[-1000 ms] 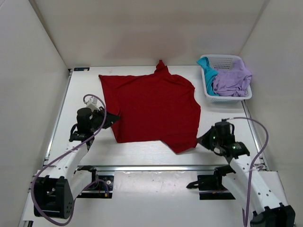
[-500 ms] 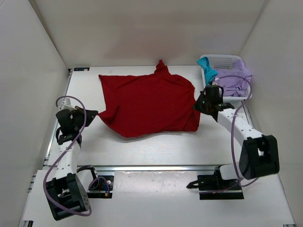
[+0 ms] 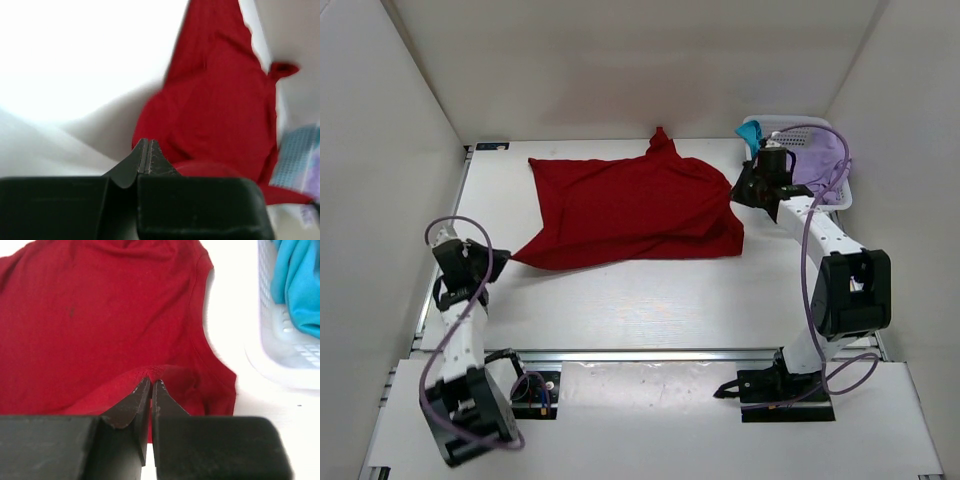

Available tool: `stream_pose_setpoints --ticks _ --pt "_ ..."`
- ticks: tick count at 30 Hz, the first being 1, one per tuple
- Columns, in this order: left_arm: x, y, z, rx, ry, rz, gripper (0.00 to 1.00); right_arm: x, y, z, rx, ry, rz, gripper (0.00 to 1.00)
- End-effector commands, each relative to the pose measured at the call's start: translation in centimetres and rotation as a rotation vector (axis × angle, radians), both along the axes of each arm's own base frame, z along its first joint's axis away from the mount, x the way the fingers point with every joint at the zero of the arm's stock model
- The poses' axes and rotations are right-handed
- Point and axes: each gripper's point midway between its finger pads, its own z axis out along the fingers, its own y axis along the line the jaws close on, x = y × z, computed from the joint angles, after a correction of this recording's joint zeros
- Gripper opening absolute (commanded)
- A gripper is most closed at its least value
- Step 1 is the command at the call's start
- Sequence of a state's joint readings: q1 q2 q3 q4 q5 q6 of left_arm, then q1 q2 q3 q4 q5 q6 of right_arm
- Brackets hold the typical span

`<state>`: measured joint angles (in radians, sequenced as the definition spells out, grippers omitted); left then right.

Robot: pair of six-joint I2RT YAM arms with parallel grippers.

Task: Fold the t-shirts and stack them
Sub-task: Grap the side of the flattened tshirt closest away from the robot with both arms

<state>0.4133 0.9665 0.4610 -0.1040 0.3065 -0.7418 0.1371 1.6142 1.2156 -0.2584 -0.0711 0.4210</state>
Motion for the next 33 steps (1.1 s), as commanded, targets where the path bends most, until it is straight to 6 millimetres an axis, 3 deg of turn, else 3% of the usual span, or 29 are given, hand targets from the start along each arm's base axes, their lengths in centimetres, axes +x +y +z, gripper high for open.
stream_pose_setpoints --ticks 1,3,4,7,9,10,12,13,14,16,20,25,28,33 --pt "-3.7 0.1 -1.3 0.213 0.103 0.018 0.0 -1.3 0.8 1.8 0.007 -0.048 0.045 0.0" --pt "-4.6 0.8 -1.0 0.264 0.153 0.024 0.0 -4.5 2.1 1.0 0.039 -0.043 0.07 0.0" --pt "-5.0 1.0 -1.1 0.296 0.171 0.01 0.0 -5.2 2.6 1.1 0.045 -0.055 0.083 0.0" --pt "-5.6 -1.0 0.0 0.355 0.165 -0.061 0.0 -9.6 3.9 0.1 0.056 -0.015 0.121 0.0" --pt "-5.5 -4.3 2.1 0.299 0.124 -0.215 0.0 -13.5 4.6 -0.7 0.072 -0.019 0.155 0.0" --pt "-5.9 -4.7 2.4 0.278 0.142 -0.233 0.0 -14.7 5.1 -0.7 0.078 -0.019 0.171 0.0" --pt "-6.3 -5.4 5.0 0.294 0.094 -0.251 0.0 -17.3 4.5 -1.2 0.082 -0.034 0.166 0.0" --pt "-6.8 -5.3 5.2 0.306 0.1 -0.239 0.0 -18.5 4.3 -2.5 0.086 -0.002 0.169 0.0" --pt "-7.4 -4.6 4.8 0.332 0.123 -0.21 0.0 -19.1 4.1 -2.3 0.103 -0.013 0.171 0.0" --pt "-8.6 -3.6 2.3 0.306 0.196 -0.149 0.0 -20.5 3.8 -3.0 0.12 0.001 0.196 0.0" --pt "-8.7 -2.9 2.3 0.256 0.184 -0.091 0.0 -21.6 2.6 -4.6 0.098 0.028 0.195 0.0" --pt "-8.2 -4.3 -0.7 0.084 0.149 -0.088 0.0 -21.3 1.7 -3.2 0.12 -0.031 0.187 0.0" --pt "-7.1 -4.1 -1.8 0.024 0.123 -0.047 0.0 -20.1 1.7 -2.3 0.137 -0.055 0.176 0.0" --pt "-4.1 -2.5 -1.1 0.012 0.041 0.04 0.0 -16.0 2.2 -0.6 0.118 -0.075 0.164 0.0"
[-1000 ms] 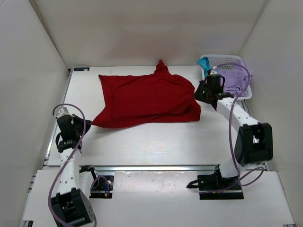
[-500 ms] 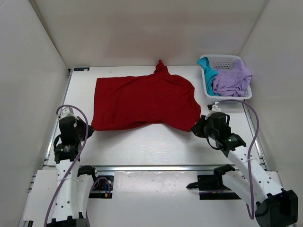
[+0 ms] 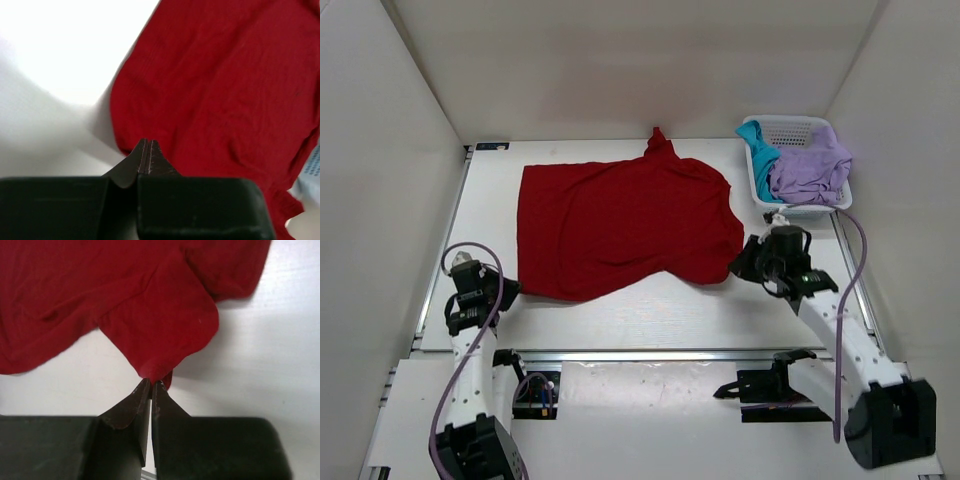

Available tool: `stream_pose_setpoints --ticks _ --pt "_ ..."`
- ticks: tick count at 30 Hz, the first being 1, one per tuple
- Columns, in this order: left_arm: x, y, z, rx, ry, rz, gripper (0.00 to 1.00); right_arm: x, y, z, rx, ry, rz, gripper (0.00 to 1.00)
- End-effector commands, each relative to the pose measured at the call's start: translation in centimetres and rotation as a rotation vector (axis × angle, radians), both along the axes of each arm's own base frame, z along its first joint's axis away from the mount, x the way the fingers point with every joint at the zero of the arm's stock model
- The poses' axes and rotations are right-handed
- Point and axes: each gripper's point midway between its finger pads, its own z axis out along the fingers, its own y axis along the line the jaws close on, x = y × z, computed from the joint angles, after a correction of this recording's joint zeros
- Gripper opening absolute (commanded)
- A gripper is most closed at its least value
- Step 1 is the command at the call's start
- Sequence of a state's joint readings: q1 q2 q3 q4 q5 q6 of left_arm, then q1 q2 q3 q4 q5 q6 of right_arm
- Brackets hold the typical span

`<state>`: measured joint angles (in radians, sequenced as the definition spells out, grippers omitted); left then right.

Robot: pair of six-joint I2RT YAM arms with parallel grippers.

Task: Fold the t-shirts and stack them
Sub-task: Grap the side of the flattened tshirt closest away from the robot with both arms, then fold the flattened tshirt in 1/3 of the way

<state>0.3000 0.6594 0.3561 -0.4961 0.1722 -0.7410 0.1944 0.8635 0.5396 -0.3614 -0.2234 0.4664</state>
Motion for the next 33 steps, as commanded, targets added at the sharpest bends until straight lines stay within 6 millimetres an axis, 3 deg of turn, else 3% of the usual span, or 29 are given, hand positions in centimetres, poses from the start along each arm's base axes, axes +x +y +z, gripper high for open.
stream_pose_setpoints --ticks 1,8,11,15,17,21,22,33 --pt "3.8 1.7 3.1 0.005 -0.151 0.073 0.0 4.9 1.0 4.5 0.014 -0.128 0.018 0.0" --pt "6.8 3.0 2.2 -0.057 -0.137 0.122 0.0 13.3 0.5 7.5 0.027 -0.143 -0.026 0.0" --pt "7.5 3.6 1.8 -0.069 -0.123 0.136 0.0 16.0 0.6 7.0 0.002 -0.126 -0.037 0.0" --pt "9.5 4.7 3.0 -0.053 -0.147 0.16 0.0 19.3 0.0 6.2 -0.022 -0.099 -0.037 0.0" --pt "10.3 4.7 3.0 -0.046 -0.141 0.15 0.0 20.6 -0.4 6.1 -0.015 -0.103 -0.049 0.0" --pt "11.1 4.6 0.9 -0.064 -0.089 0.145 0.0 22.6 -0.6 5.7 -0.033 -0.104 -0.049 0.0" --pt "11.1 4.5 0.3 -0.071 -0.07 0.146 0.0 23.2 -1.4 5.4 -0.039 -0.093 -0.064 0.0" --pt "15.4 5.7 0.1 -0.023 -0.058 0.1 0.0 27.1 -2.9 3.5 -0.064 -0.049 -0.069 0.0"
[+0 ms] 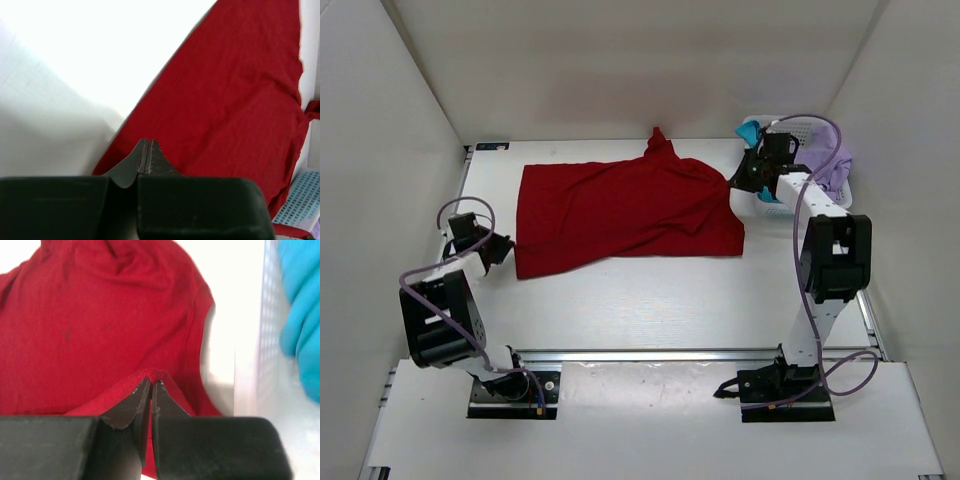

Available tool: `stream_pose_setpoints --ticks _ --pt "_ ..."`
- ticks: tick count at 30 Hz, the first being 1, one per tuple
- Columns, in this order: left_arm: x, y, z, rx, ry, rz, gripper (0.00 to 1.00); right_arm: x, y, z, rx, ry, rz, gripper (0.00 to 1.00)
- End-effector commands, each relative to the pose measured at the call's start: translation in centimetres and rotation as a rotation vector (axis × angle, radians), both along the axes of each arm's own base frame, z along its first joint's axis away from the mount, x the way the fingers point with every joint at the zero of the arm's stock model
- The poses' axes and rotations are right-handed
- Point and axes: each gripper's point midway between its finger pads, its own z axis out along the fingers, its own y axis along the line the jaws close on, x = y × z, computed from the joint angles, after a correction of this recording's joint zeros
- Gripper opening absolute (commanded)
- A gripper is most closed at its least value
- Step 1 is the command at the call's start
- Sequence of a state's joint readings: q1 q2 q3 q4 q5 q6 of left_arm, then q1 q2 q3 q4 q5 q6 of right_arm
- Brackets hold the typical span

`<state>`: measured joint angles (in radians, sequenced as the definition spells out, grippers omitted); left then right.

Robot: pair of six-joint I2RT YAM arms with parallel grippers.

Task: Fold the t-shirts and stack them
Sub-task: Fold the flattened tshirt in 1/3 of the way

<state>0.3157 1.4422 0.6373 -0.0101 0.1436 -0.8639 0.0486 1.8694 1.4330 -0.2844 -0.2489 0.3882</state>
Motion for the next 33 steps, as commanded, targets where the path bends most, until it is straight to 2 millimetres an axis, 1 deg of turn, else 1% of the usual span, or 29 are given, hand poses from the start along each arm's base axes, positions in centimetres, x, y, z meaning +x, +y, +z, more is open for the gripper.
stream_pose_setpoints --ticks 1,2,3,6,7,8,10,11,12,13,14,15,16,18,19,20,21,22,23,24,25,26,27,28,29,30,31,32,33 --pt "2.5 1.0 1.5 0.054 -0.051 -0.017 0.0 2.3 -0.2 1.5 -0.03 -0.057 0.02 0.0" --pt "2.5 1.0 0.8 0.051 -0.037 -0.025 0.0 2.6 -0.2 1.2 -0.038 -0.051 0.022 0.0" --pt "2.6 1.1 0.7 0.046 -0.038 -0.022 0.0 2.9 -0.1 0.6 -0.041 -0.038 0.015 0.0" --pt "2.8 1.1 -0.5 0.041 -0.011 -0.027 0.0 3.4 0.3 0.1 -0.057 -0.03 0.03 0.0" --pt "3.2 0.8 -0.3 0.041 -0.02 -0.041 0.0 3.6 0.4 -0.2 -0.064 -0.022 0.033 0.0" --pt "3.1 0.8 -0.7 0.03 -0.011 -0.046 0.01 3.6 0.3 -0.4 -0.074 -0.015 0.026 0.0" --pt "4.0 0.2 -0.1 0.021 -0.036 -0.074 0.03 3.8 0.6 -0.9 -0.076 -0.004 0.031 0.0" --pt "4.1 0.2 0.0 0.022 -0.041 -0.074 0.02 3.8 0.3 -0.7 -0.075 -0.005 0.025 0.0" --pt "4.4 0.4 0.6 0.038 -0.061 -0.066 0.04 3.8 0.5 -0.7 -0.072 -0.005 0.02 0.0" --pt "5.2 0.2 1.6 0.053 -0.094 -0.075 0.05 4.0 0.5 -0.5 -0.08 -0.015 0.019 0.01" --pt "5.6 0.1 2.0 0.068 -0.109 -0.083 0.09 3.8 0.6 -0.7 -0.075 -0.007 0.022 0.04" --pt "5.9 -0.4 2.4 0.068 -0.122 -0.108 0.13 3.9 1.0 -0.1 -0.072 -0.024 0.03 0.15" --pt "6.4 -0.8 2.8 0.062 -0.133 -0.13 0.16 3.6 0.9 -0.1 -0.085 -0.02 0.029 0.24" --pt "6.1 -1.2 2.8 0.058 -0.117 -0.155 0.27 3.2 1.5 1.3 -0.088 -0.045 0.044 0.33" --pt "5.7 -1.2 3.5 0.056 -0.13 -0.156 0.3 2.7 1.1 2.3 -0.088 -0.059 0.027 0.35" --pt "5.2 -1.1 3.5 0.05 -0.134 -0.146 0.33 2.5 1.3 3.1 -0.084 -0.082 0.028 0.36" --pt "3.9 -1.1 4.0 0.056 -0.149 -0.126 0.33 1.7 1.3 3.9 -0.083 -0.103 0.024 0.35" --pt "2.6 -0.5 4.0 0.077 -0.158 -0.089 0.34 0.5 1.5 4.5 -0.066 -0.12 0.02 0.35" --pt "1.2 -0.2 3.0 0.086 -0.133 -0.061 0.33 -0.9 1.7 5.1 -0.043 -0.138 0.009 0.35" --pt "0.8 0.1 4.2 0.111 -0.16 -0.059 0.32 -1.4 1.7 5.3 -0.038 -0.155 0.01 0.34" --pt "-0.4 0.4 3.9 0.115 -0.143 -0.042 0.31 -2.7 2.4 5.7 -0.022 -0.175 0.02 0.28" --pt "-1.7 -0.1 3.6 0.105 -0.136 -0.051 0.28 -4.1 2.9 5.3 -0.005 -0.176 0.027 0.16" --pt "-2.6 -0.5 3.0 0.091 -0.122 -0.051 0.25 -4.7 3.4 5.2 0.01 -0.193 0.029 0.1" --pt "-3.9 -1.4 2.4 0.065 -0.121 -0.061 0.22 -6.5 3.7 4.0 0.021 -0.169 0.04 0.0" --pt "-5.1 -2.0 1.9 0.064 -0.128 -0.065 0.21 -7.9 4.5 3.4 0.042 -0.17 0.059 0.0" --pt "-5.6 -2.6 1.7 0.049 -0.133 -0.066 0.23 -8.3 4.7 3.5 0.062 -0.192 0.052 0.0" --pt "-6.7 -2.5 1.1 0.055 -0.136 -0.037 0.26 -10.4 4.9 1.8 0.075 -0.154 0.065 0.0" --pt "-7.2 -2.8 1.1 0.052 -0.147 -0.036 0.27 -11.1 5.3 1.7 0.094 -0.178 0.074 0.0" --pt "-7.7 -2.9 0.5 0.046 -0.141 -0.027 0.29 -12.2 5.3 1.3 0.097 -0.175 0.081 0.0"
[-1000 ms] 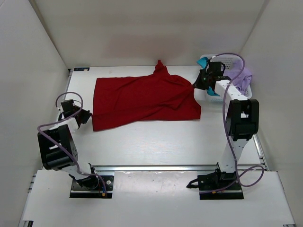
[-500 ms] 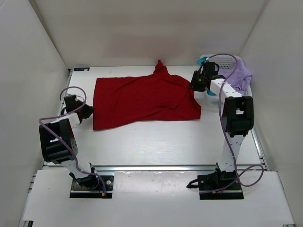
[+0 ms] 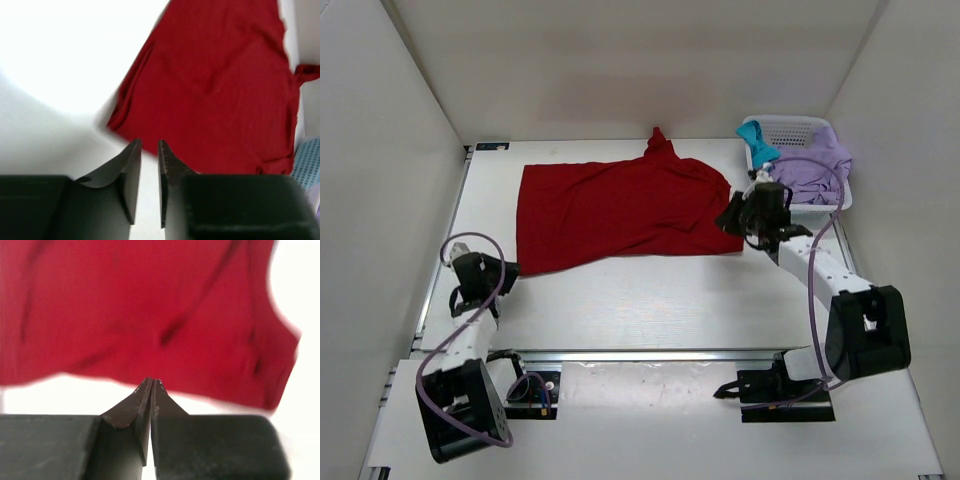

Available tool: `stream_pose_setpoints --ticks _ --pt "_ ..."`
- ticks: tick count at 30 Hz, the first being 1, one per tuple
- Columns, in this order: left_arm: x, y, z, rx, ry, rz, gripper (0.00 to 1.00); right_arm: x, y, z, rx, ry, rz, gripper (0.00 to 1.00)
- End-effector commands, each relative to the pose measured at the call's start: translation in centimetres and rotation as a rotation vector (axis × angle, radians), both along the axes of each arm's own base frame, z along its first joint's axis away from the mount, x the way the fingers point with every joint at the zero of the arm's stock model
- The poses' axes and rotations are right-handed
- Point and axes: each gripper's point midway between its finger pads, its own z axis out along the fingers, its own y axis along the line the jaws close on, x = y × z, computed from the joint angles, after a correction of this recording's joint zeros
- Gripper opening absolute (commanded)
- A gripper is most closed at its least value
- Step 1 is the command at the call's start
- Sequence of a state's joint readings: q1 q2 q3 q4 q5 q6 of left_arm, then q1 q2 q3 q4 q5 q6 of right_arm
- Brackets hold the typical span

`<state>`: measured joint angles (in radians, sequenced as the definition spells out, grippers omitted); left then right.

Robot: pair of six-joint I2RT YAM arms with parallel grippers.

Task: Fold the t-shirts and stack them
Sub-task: Fold the flattened tshirt in 1/3 of the way

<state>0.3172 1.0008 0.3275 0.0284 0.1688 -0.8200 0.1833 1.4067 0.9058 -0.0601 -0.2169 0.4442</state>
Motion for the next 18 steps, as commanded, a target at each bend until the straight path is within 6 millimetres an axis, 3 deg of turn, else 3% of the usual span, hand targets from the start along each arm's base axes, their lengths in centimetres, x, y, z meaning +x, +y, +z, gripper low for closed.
stream_pose_setpoints --ticks 1,6,9,14,18 --pt "-1.7 -0.5 -1.4 -0.033 0.023 0.031 0.32 -1.9 0.8 -1.2 0.055 -0.018 0.014 0.02" --pt "-2.1 -1.7 -3.0 -0.088 0.068 0.009 0.38 -4.5 -1.1 -4.0 0.078 0.018 -0.036 0.26" --pt "-2.1 -1.2 -4.0 -0.084 0.08 0.042 0.44 -5.2 -2.6 -6.1 0.092 0.057 -0.091 0.37" --pt "-1.1 -1.2 -5.1 -0.075 0.126 0.033 0.44 -4.7 -4.6 -8.2 0.114 0.094 -0.16 0.44" --pt "0.5 -0.4 -5.7 -0.089 0.13 0.042 0.39 -3.0 -5.8 -9.6 0.125 0.128 -0.201 0.44"
